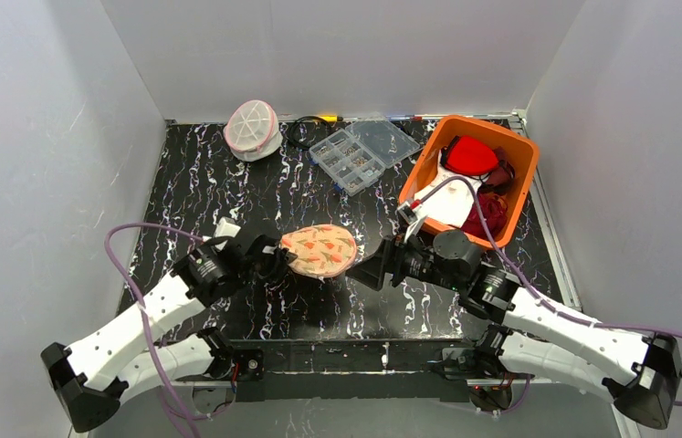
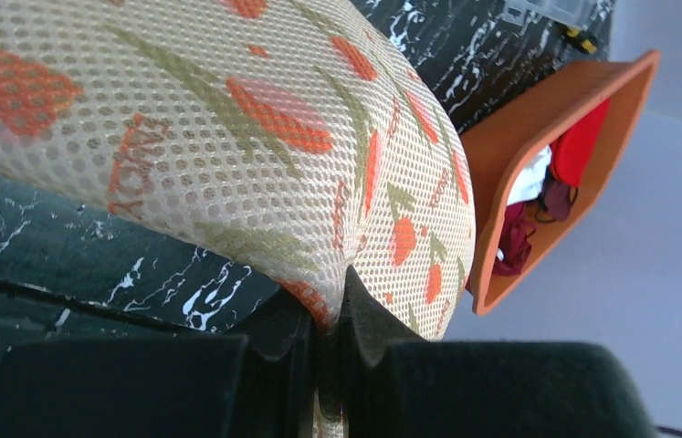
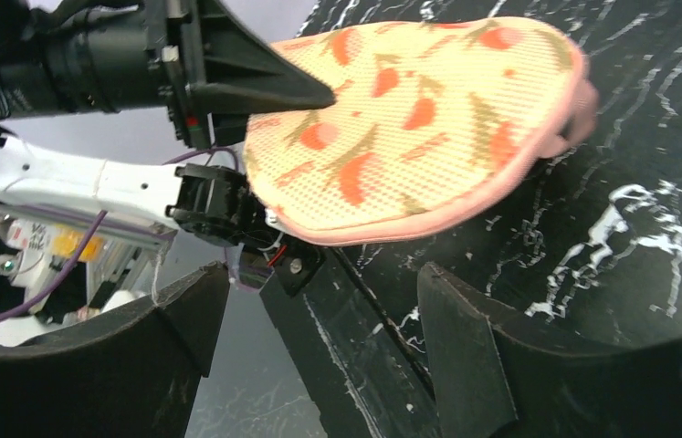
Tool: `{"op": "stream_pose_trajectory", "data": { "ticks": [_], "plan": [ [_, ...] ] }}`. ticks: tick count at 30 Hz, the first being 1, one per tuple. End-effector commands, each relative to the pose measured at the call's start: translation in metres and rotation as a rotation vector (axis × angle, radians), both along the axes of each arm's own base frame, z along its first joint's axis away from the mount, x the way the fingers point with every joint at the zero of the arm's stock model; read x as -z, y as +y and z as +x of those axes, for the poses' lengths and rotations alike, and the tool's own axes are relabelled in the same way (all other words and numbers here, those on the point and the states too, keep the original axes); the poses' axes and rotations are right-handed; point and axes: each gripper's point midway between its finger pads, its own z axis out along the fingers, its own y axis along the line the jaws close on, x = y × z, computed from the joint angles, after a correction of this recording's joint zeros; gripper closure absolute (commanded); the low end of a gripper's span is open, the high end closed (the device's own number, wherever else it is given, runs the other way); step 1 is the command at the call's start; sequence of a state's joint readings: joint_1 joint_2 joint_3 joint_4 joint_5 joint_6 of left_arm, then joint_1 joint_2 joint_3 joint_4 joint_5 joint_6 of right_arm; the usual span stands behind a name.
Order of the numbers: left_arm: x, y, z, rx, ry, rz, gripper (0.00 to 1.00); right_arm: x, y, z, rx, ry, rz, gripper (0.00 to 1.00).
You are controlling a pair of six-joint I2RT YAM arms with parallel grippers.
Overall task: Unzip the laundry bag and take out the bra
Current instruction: Unzip the laundry bag at the center of the board.
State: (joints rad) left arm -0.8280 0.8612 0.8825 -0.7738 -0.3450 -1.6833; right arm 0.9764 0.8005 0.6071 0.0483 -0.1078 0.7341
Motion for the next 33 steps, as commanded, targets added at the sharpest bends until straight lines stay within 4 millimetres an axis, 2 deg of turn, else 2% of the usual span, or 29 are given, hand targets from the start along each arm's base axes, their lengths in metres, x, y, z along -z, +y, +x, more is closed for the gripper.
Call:
{"op": "stream_pose_trajectory", "data": {
  "ticks": [1,6,16,26,33],
  "plan": [
    [-0.008,0.011,0.001,-0.12,0.063,0.015,1.0,-0.036,0.023,-0.01,-0.099,-0.102,0.111,0.19],
    [-0.014,0.015,0.002,-0.187,0.109,0.033,1.0,-0.035,0.036,-0.013,-0.116,-0.117,0.098,0.29],
    [-0.018,0.017,0.003,-0.206,0.137,0.078,1.0,-0.029,0.064,-0.014,-0.107,-0.155,0.079,0.28],
    [-0.019,0.021,-0.001,-0.22,0.155,0.089,1.0,-0.026,0.072,-0.002,-0.03,-0.177,0.092,0.31],
    [-0.017,0.02,-0.001,-0.222,0.165,0.096,1.0,-0.031,0.075,-0.004,-0.036,-0.183,0.115,0.43]
  ]
}}
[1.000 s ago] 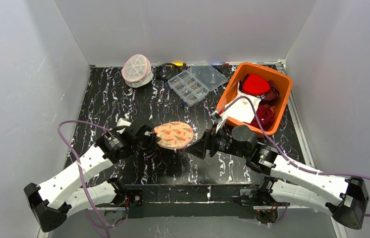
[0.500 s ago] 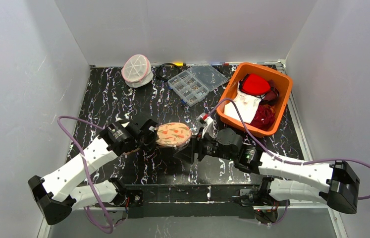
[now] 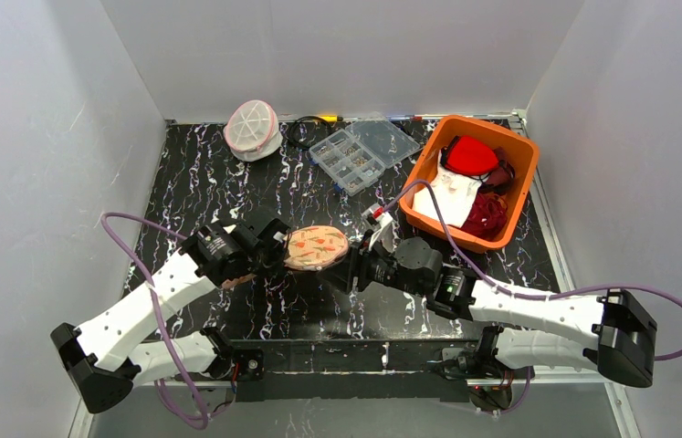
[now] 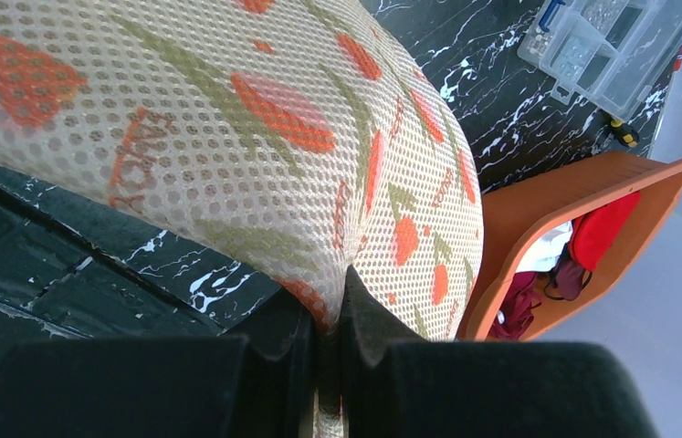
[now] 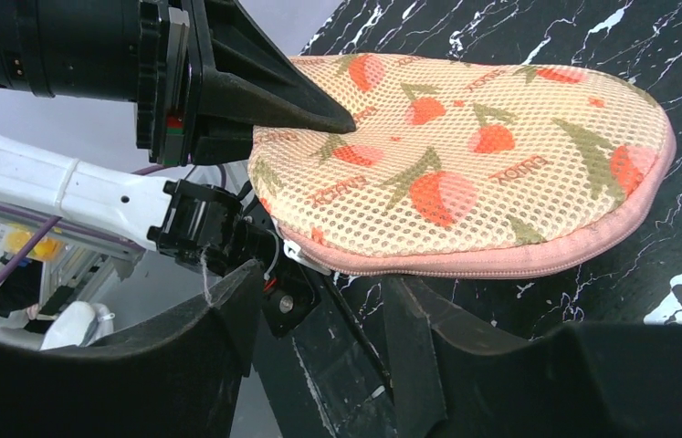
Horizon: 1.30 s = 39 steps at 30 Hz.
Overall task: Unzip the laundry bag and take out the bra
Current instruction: Unzip the laundry bag at the center of the board.
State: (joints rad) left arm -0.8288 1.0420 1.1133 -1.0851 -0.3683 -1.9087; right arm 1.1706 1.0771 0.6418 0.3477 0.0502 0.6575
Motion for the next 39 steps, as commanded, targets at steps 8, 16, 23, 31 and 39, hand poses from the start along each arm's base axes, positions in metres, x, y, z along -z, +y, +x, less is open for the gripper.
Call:
{"op": "stream_pose_trajectory", "data": {
  "ticks": [8,16,23,31,39],
  "plan": [
    [-0.009,0.007,0.006,0.006,-0.03,0.064,1.0,-0.039,0.014,0.0,-0.02,-0.043,0.102,0.43],
    [-0.014,0.004,0.012,0.094,-0.072,0.115,1.0,-0.039,0.018,-0.001,-0.028,-0.017,0.106,0.43],
    [-0.011,0.0,0.012,0.15,-0.066,0.137,1.0,-0.039,0.021,-0.001,-0.025,0.008,0.125,0.49],
    [-0.009,0.0,0.013,0.117,-0.063,0.123,1.0,-0.042,0.024,-0.002,-0.023,0.047,0.168,0.52],
    [-0.008,0.0,0.012,0.107,-0.056,0.119,1.0,-0.04,0.023,-0.001,-0.009,0.072,0.187,0.66]
  ]
}}
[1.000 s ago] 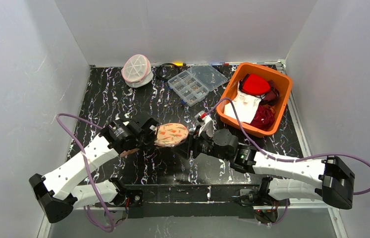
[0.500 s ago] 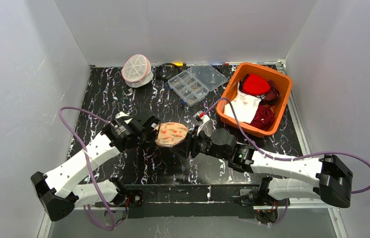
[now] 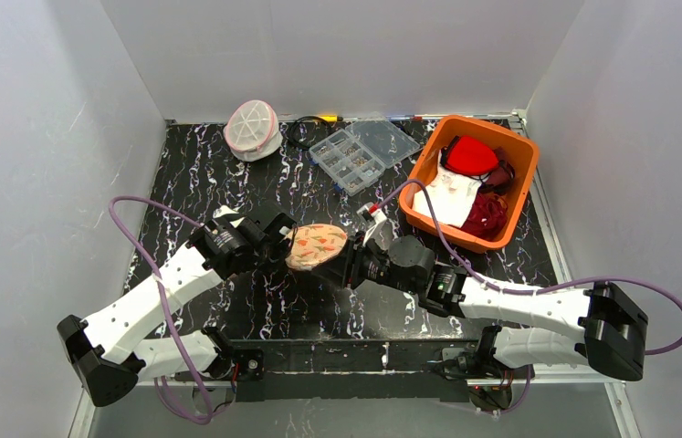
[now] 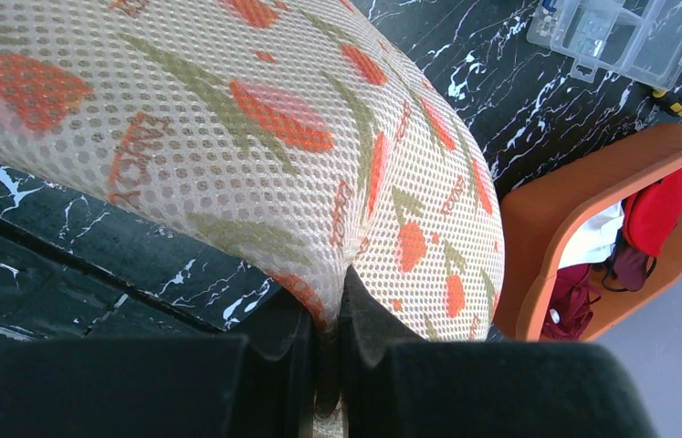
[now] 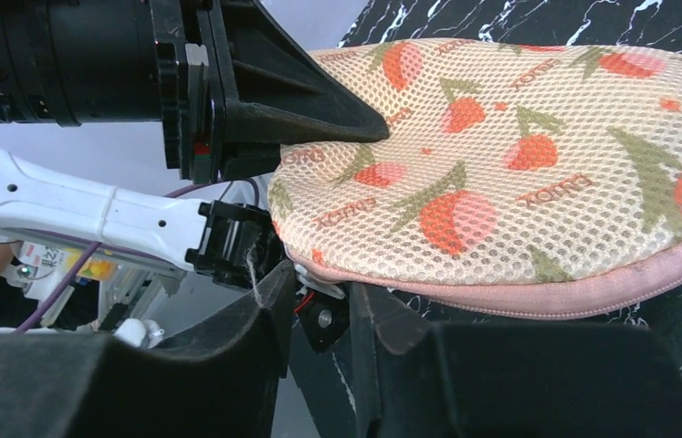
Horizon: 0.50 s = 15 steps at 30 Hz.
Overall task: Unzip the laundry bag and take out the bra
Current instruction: Unzip the laundry bag at the center of the board.
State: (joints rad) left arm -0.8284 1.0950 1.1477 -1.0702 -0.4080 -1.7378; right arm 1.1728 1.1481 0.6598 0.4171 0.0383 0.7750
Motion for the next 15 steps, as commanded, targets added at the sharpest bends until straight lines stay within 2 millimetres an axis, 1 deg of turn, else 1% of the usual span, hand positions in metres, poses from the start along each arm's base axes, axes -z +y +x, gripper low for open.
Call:
{"op": "stream_pose_trajectory", "data": {
  "ticks": [1,6,8,9,10,15],
  "plan": [
    [-0.009,0.001,0.004,-0.021,-0.03,-0.003,1.0,-0.037,0.006,-0.001,-0.004,-0.028,0.127,0.68],
    [-0.008,0.005,0.003,-0.03,-0.03,0.007,1.0,-0.035,0.005,-0.001,-0.003,-0.023,0.125,0.8],
    [-0.007,0.008,0.002,-0.036,-0.03,0.015,1.0,-0.033,0.003,-0.002,-0.002,-0.024,0.117,0.89],
    [-0.007,0.009,0.002,-0.04,-0.031,0.016,1.0,-0.032,0.002,-0.001,0.003,-0.023,0.114,0.95],
    [-0.007,0.01,0.002,-0.042,-0.033,0.017,1.0,-0.03,0.001,-0.001,0.008,-0.019,0.106,0.99],
    [-0.007,0.017,0.0,-0.056,-0.04,0.034,1.0,-0.024,-0.007,0.0,0.027,-0.024,0.072,0.99]
  ]
}}
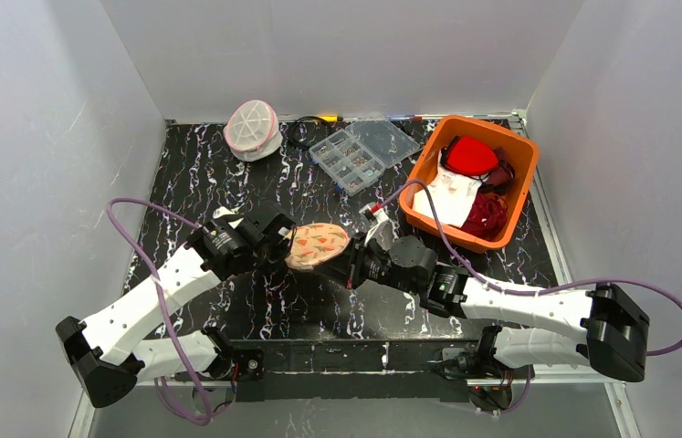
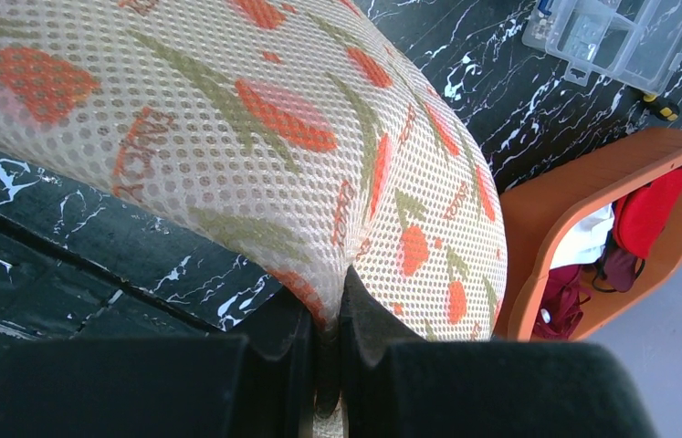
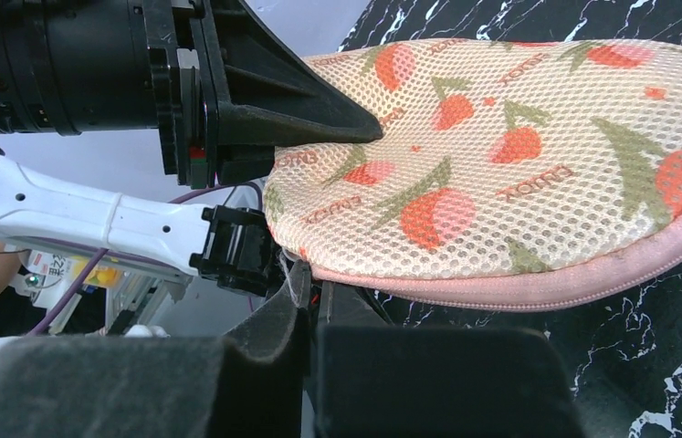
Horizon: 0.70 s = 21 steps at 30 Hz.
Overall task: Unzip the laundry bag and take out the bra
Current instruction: Unzip the laundry bag at the center of the board.
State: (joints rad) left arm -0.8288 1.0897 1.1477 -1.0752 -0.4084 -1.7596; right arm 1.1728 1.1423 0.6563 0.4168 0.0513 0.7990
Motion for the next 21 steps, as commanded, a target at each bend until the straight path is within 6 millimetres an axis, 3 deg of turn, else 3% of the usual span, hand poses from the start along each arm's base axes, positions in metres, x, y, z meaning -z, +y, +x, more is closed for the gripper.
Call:
{"op": "stream_pose_trajectory", "data": {
  "ticks": [1,21],
  "plan": [
    [-0.007,0.018,0.0,-0.04,-0.04,0.049,1.0,-0.021,-0.007,0.0,0.016,-0.046,0.051,0.99],
    [-0.008,0.032,-0.006,-0.041,-0.053,0.081,1.0,0.013,-0.056,0.021,0.184,-0.099,-0.226,0.99]
  ]
}}
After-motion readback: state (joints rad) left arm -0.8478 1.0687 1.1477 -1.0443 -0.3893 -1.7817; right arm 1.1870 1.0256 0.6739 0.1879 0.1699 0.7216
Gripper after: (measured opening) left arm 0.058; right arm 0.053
